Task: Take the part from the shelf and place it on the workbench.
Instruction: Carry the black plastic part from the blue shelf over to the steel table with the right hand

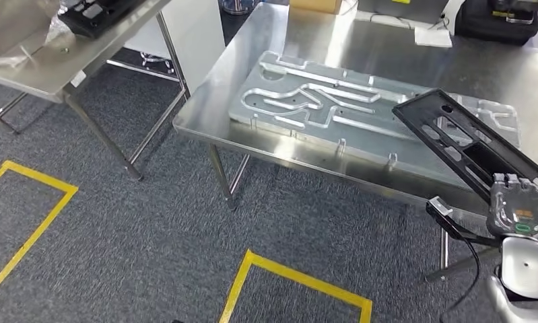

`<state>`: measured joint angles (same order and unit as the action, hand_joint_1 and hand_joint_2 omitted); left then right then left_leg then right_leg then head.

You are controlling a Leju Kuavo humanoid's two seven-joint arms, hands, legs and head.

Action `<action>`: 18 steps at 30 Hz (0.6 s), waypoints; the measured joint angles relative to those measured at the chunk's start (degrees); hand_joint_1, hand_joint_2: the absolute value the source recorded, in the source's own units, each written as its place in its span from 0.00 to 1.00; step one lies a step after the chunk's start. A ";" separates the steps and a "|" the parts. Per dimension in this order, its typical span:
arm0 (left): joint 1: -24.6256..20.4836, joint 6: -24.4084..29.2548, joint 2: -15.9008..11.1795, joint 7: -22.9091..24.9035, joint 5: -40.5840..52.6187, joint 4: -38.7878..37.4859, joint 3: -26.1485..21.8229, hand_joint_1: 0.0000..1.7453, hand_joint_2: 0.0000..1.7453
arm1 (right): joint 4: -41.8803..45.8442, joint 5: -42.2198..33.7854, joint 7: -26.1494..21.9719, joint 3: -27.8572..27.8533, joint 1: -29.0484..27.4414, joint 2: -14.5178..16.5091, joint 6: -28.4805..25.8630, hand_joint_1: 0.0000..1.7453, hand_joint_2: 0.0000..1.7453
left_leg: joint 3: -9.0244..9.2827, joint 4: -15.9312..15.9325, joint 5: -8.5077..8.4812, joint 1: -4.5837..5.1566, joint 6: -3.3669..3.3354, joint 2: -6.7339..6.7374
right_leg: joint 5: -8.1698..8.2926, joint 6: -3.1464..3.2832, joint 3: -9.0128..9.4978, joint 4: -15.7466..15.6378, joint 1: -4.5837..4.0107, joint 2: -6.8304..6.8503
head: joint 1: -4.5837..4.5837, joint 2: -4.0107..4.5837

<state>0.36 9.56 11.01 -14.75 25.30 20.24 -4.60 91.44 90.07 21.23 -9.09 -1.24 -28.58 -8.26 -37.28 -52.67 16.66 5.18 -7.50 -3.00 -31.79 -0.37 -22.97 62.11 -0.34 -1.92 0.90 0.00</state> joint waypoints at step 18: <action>-0.86 -1.49 0.28 -0.73 0.91 -0.47 -2.39 0.00 1.00 | -4.62 -3.09 -12.91 7.15 17.65 -4.68 8.76 1.00 1.00 | -1.79 -18.46 14.49 -3.48 6.68 2.06 | 6.38 -0.18 -10.15 -5.46 2.45 1.61 | -0.18 0.00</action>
<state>-0.50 8.07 11.30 -15.47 26.22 19.77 -6.99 86.83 86.98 8.32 -1.94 16.40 -33.26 0.50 -39.07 -71.13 31.14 1.70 -0.82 -0.94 -25.41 -0.55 -33.12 56.65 2.12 -0.31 0.72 0.00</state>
